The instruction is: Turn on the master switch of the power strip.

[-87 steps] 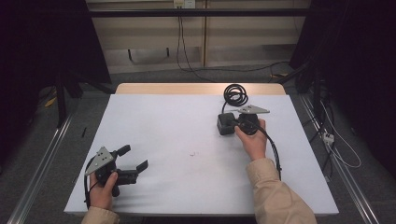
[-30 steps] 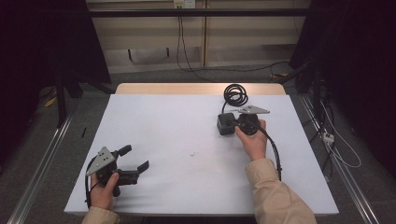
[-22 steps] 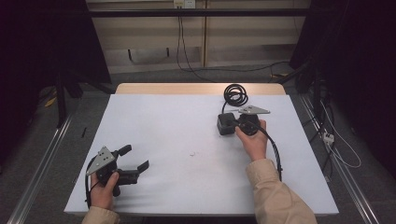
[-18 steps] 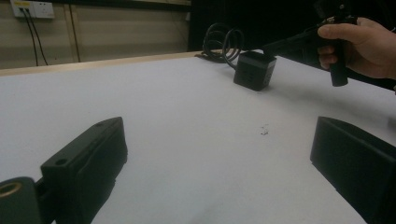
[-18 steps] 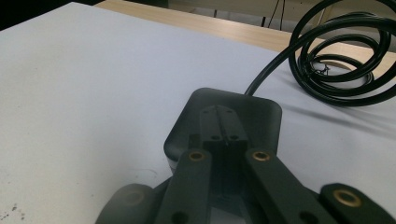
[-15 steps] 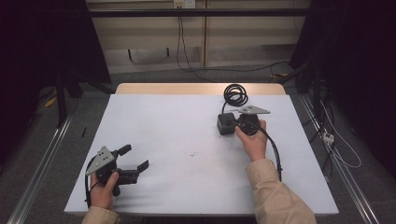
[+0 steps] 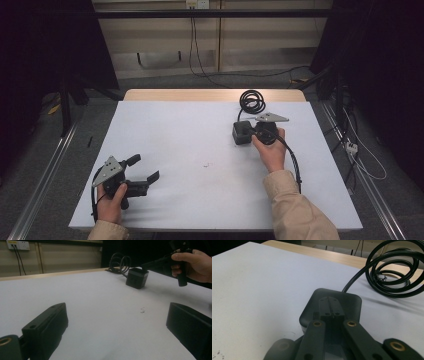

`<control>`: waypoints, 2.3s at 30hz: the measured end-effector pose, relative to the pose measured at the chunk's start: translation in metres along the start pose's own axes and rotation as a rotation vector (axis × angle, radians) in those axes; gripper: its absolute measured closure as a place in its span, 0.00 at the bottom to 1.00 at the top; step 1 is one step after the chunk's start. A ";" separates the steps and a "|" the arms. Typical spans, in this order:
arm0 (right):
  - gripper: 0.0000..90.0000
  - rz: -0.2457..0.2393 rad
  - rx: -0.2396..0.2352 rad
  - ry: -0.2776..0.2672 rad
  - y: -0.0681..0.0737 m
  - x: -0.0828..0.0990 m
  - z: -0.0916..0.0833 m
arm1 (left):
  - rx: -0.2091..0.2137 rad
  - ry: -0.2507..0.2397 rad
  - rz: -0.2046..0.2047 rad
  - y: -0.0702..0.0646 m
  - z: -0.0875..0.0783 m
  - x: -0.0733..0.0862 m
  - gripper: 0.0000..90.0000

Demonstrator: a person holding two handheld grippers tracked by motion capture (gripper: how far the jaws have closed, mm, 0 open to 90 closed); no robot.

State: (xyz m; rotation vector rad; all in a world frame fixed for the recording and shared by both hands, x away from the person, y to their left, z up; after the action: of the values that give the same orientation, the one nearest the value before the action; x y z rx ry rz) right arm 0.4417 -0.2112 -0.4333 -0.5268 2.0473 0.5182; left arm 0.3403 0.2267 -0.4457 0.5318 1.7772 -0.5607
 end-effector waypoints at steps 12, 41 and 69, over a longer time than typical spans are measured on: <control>1.00 0.004 0.013 -0.014 -0.002 0.000 0.001 | -0.007 -0.003 -0.006 0.003 -0.001 0.001 0.04; 0.35 0.013 -0.018 -0.063 0.013 -0.004 -0.024 | -0.010 -0.011 -0.010 0.002 -0.004 0.000 0.04; 0.17 0.010 -0.051 -0.053 0.022 0.042 -0.067 | -0.004 -0.003 -0.004 -0.002 -0.001 0.000 0.04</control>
State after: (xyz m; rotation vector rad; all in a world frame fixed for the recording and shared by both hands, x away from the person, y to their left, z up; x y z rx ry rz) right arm 0.3637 -0.2368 -0.4337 -0.5285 1.9916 0.5855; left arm 0.3388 0.2259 -0.4456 0.5244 1.7761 -0.5603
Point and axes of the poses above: each handheld gripper's, and its own axes: z roughly forward along the jaws, x roughly out of its underside, y roughly to its left, the point moved 1 cm from there along z, roughly forward along the jaws, and after that the axes turned 9 degrees about -x, right-handed, at the moved point
